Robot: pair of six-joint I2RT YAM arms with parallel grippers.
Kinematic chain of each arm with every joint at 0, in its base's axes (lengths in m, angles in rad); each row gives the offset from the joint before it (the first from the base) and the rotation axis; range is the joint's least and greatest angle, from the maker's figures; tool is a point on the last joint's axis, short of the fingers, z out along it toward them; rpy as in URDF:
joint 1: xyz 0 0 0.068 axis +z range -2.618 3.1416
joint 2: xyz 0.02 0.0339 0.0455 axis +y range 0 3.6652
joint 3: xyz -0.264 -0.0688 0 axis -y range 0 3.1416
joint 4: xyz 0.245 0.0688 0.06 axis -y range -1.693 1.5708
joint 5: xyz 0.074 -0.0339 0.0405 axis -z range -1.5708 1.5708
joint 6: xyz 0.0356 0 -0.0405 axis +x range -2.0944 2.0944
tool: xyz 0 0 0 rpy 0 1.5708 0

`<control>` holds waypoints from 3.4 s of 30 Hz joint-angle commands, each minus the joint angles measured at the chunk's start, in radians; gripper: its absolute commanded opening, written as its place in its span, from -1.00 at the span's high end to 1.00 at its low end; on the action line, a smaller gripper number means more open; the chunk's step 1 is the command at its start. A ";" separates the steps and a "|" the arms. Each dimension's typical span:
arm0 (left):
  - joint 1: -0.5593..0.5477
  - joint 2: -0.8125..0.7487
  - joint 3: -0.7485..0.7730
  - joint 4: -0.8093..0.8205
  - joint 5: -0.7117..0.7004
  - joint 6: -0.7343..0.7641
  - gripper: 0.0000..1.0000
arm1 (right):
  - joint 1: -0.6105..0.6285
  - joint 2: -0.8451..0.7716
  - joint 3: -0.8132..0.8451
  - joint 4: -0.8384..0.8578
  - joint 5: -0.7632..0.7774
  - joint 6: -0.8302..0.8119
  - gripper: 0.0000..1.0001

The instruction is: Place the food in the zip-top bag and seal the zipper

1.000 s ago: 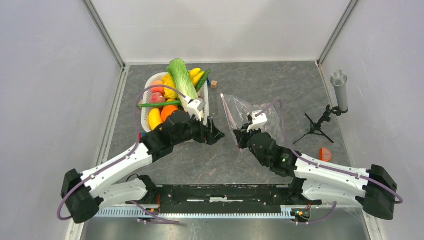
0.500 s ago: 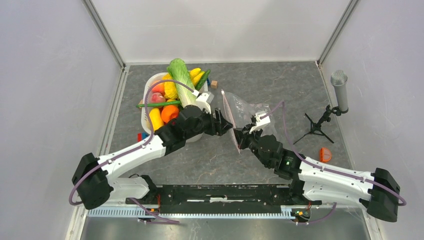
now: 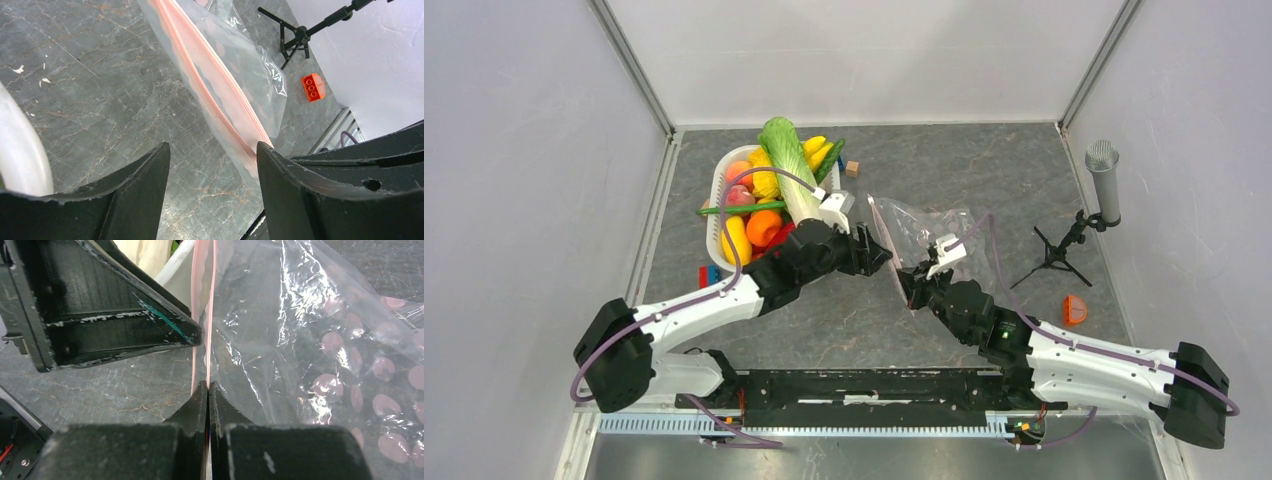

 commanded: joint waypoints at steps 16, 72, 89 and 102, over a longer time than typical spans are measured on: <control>-0.017 0.011 0.044 -0.080 0.000 -0.014 -0.54 | 0.058 0.052 0.046 -0.083 0.079 0.005 1.00; 0.065 -0.025 0.186 -0.280 0.112 0.091 0.96 | 0.080 0.368 0.606 -0.474 0.277 -0.087 0.25; 0.065 -0.055 0.189 -0.306 0.120 0.099 0.95 | 0.076 0.384 0.539 -0.382 0.281 -0.005 0.22; 0.065 -0.071 0.205 -0.311 0.157 0.084 0.96 | 0.079 0.469 0.610 -0.437 0.380 -0.021 0.60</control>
